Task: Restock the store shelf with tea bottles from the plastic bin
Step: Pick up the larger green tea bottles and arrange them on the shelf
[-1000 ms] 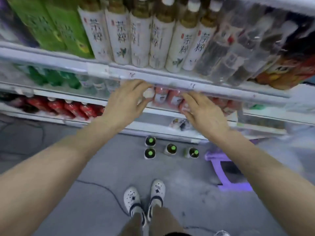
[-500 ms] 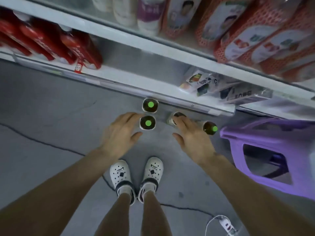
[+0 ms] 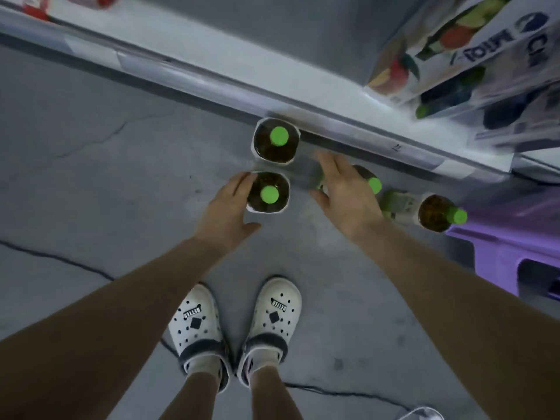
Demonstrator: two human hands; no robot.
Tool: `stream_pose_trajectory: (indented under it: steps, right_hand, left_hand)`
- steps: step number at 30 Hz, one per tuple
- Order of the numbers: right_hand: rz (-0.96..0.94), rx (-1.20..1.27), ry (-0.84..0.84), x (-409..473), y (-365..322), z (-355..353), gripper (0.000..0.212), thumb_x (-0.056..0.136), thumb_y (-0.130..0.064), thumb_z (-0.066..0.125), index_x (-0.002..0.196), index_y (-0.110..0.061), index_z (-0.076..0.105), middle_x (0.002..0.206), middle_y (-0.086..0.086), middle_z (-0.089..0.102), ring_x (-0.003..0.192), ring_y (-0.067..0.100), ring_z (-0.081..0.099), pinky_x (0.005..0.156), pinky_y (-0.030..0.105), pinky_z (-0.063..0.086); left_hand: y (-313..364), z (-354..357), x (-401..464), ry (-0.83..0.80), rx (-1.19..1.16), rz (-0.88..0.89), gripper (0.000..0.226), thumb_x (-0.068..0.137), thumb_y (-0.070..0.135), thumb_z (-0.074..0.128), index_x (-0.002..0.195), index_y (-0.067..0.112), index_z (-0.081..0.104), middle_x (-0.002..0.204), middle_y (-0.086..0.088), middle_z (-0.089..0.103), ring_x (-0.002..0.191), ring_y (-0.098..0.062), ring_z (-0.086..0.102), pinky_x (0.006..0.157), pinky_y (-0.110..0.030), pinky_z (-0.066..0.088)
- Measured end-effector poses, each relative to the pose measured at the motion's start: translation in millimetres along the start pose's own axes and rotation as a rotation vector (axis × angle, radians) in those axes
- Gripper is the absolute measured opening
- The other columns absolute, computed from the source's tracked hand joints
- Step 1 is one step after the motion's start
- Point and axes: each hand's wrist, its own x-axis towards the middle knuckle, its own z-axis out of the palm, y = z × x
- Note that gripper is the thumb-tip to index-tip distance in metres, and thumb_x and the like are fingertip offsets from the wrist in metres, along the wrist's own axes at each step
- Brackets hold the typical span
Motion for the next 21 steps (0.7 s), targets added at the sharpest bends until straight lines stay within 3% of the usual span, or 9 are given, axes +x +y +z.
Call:
stream_pose_trajectory:
  steps: [7, 12, 15, 21]
  right_hand:
    - [0.001, 0.051, 0.034, 44, 7, 33, 0.082, 0.088, -0.02, 0.07, 0.153, -0.014, 0.021, 0.15, 0.012, 0.038, 0.129, 0.03, 0.048, 0.102, 0.044, 0.046]
    - [0.029, 0.105, 0.034, 60, -8, 46, 0.086, 0.086, -0.021, 0.072, 0.153, -0.019, 0.019, 0.155, 0.008, 0.029, 0.13, 0.031, 0.048, 0.104, 0.052, 0.044]
    - [0.062, 0.097, 0.018, 70, -17, 51, 0.088, 0.085, -0.022, 0.073, 0.153, -0.019, 0.017, 0.157, 0.007, 0.022, 0.131, 0.032, 0.046, 0.105, 0.05, 0.044]
    - [0.14, 0.161, 0.14, 91, -28, 66, 0.087, 0.068, -0.017, 0.086, 0.14, -0.009, 0.037, 0.142, 0.013, 0.039, 0.126, 0.03, 0.048, 0.1, 0.044, 0.049]
  left_hand:
    - [-22, 28, 38, 0.011, -0.006, 0.104, 0.089, 0.067, 0.015, 0.086, 0.144, 0.008, 0.042, 0.144, -0.016, 0.045, 0.126, -0.035, 0.05, 0.102, -0.046, 0.047]
    - [-30, 18, 27, 0.066, -0.039, 0.068, 0.081, 0.058, 0.008, 0.085, 0.132, 0.003, 0.053, 0.127, -0.02, 0.056, 0.107, -0.036, 0.06, 0.089, -0.041, 0.053]
    - [-49, 3, 10, 0.104, -0.02, -0.023, 0.082, 0.059, 0.01, 0.086, 0.133, 0.004, 0.053, 0.128, -0.019, 0.056, 0.109, -0.036, 0.059, 0.09, -0.039, 0.049]
    - [-87, -20, -15, 0.18, -0.032, -0.165, 0.082, 0.062, 0.011, 0.086, 0.134, 0.004, 0.049, 0.133, -0.017, 0.051, 0.117, -0.034, 0.054, 0.092, -0.03, 0.042]
